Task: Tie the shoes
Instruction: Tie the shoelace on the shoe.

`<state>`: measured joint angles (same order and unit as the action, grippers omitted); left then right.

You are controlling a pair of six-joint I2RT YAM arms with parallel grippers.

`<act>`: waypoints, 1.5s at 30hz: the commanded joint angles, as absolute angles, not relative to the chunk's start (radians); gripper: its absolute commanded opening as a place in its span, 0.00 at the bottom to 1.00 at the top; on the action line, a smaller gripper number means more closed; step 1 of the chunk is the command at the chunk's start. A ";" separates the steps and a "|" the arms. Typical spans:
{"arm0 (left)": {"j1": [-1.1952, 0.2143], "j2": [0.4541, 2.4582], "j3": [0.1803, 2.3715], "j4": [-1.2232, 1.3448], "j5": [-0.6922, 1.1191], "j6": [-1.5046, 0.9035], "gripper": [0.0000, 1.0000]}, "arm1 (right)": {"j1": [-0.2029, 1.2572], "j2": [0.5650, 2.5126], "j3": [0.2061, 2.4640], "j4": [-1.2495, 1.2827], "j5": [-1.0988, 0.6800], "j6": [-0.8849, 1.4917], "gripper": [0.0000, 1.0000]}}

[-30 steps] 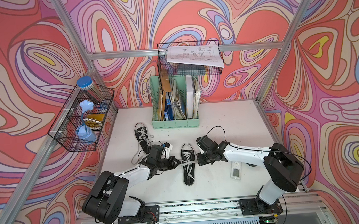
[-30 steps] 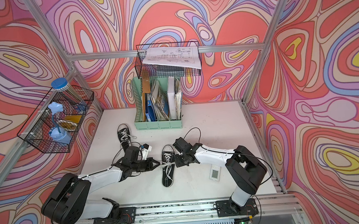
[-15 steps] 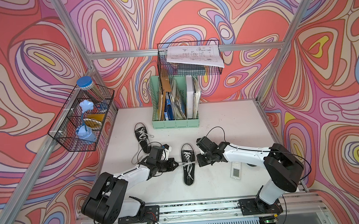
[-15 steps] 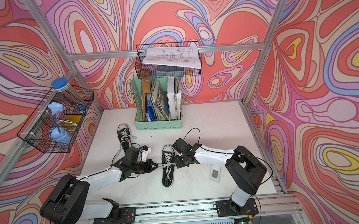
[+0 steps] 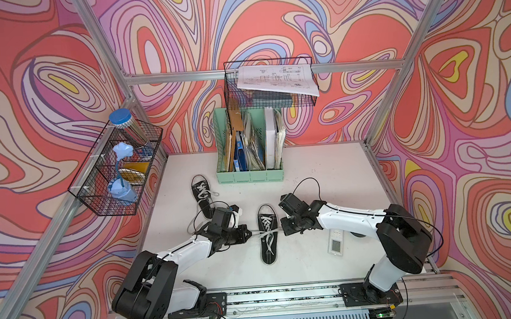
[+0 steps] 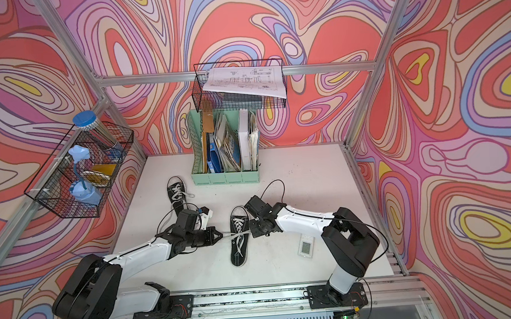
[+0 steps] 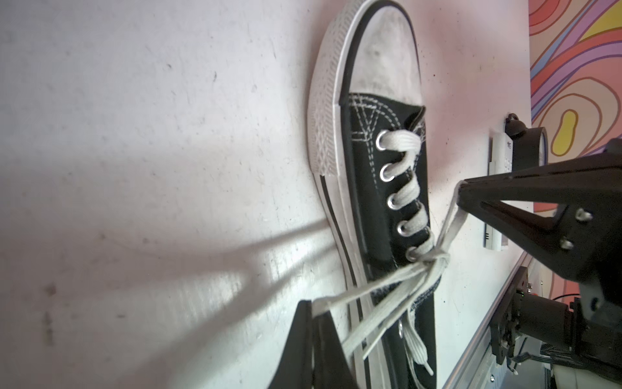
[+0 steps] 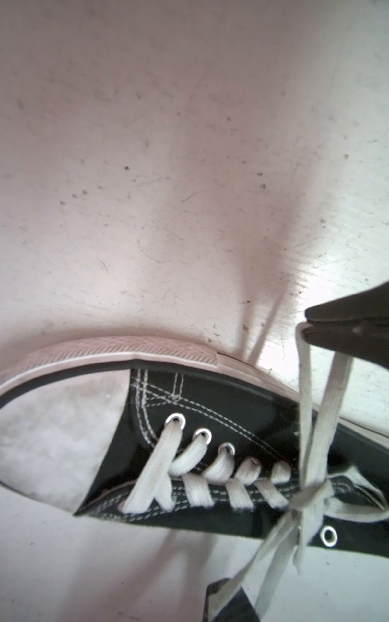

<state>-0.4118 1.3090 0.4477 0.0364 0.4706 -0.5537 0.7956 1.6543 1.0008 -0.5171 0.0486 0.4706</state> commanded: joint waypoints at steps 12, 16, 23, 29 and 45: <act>-0.404 1.292 0.474 -0.060 0.342 -0.525 0.00 | 0.782 1.700 1.020 -0.595 0.194 0.434 0.00; -0.403 1.293 0.473 -0.073 0.319 -0.521 0.00 | 0.772 1.709 1.020 -0.597 0.199 0.429 0.00; -0.398 1.290 0.470 -0.095 0.276 -0.518 0.00 | 0.745 1.713 1.006 -0.588 0.186 0.421 0.00; -0.396 1.286 0.467 -0.103 0.252 -0.529 0.00 | 0.723 1.707 0.996 -0.576 0.173 0.415 0.00; -0.397 1.276 0.430 0.034 0.407 -0.599 0.00 | 0.696 1.678 0.985 -0.465 0.007 0.372 0.00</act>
